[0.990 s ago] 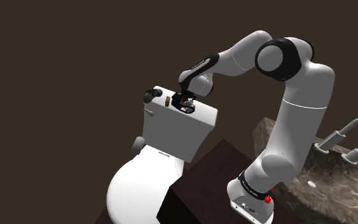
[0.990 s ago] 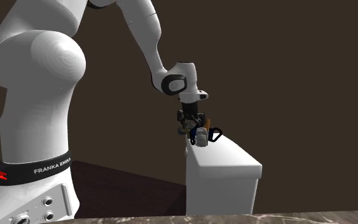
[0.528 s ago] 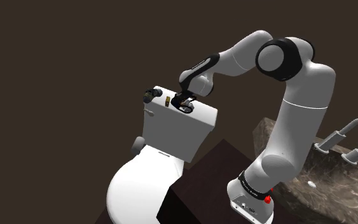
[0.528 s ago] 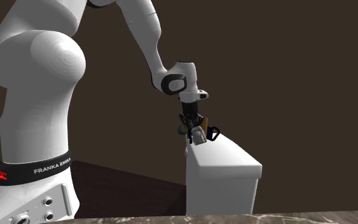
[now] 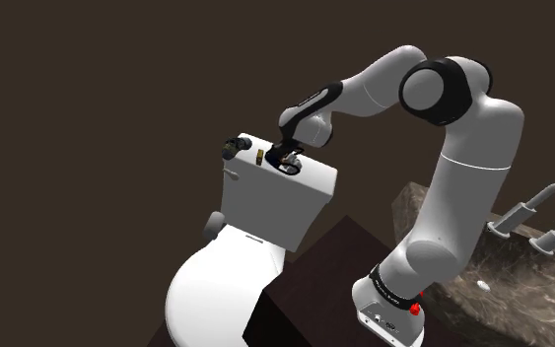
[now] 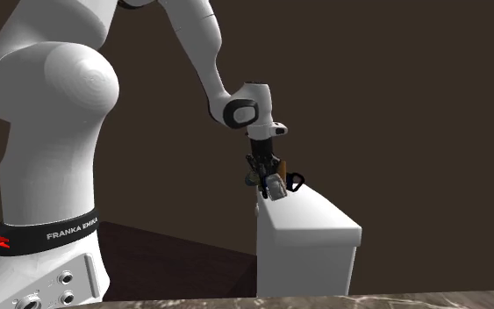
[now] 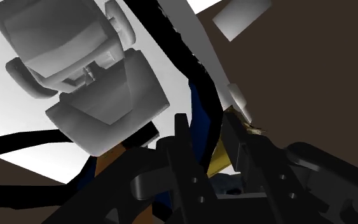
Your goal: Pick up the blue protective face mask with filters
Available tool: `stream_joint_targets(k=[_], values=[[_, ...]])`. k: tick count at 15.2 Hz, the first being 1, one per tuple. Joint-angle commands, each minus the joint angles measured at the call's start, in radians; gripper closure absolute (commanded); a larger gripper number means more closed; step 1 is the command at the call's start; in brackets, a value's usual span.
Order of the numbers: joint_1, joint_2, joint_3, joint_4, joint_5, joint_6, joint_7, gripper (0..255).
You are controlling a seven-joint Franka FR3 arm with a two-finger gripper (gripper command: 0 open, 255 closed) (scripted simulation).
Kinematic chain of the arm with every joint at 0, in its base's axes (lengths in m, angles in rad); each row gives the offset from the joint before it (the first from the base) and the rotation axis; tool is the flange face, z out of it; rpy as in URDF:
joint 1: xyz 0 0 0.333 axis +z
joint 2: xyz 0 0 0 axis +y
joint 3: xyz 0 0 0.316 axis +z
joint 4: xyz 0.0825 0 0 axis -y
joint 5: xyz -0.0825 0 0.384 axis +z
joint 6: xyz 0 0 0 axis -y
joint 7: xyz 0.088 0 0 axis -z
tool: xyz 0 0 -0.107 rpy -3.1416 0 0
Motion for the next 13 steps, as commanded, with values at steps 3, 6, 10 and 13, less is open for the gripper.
stream_joint_targets(k=[3, 6, 10, 13], values=[[0.026, -0.045, -0.036, -0.009, -0.052, -0.040, 0.047, 255], [0.043, -0.079, -0.059, -0.010, -0.092, -0.071, 0.082, 255], [0.060, -0.122, -0.085, -0.008, -0.144, -0.112, 0.126, 255], [0.064, -0.134, -0.091, -0.007, -0.158, -0.124, 0.139, 255]])
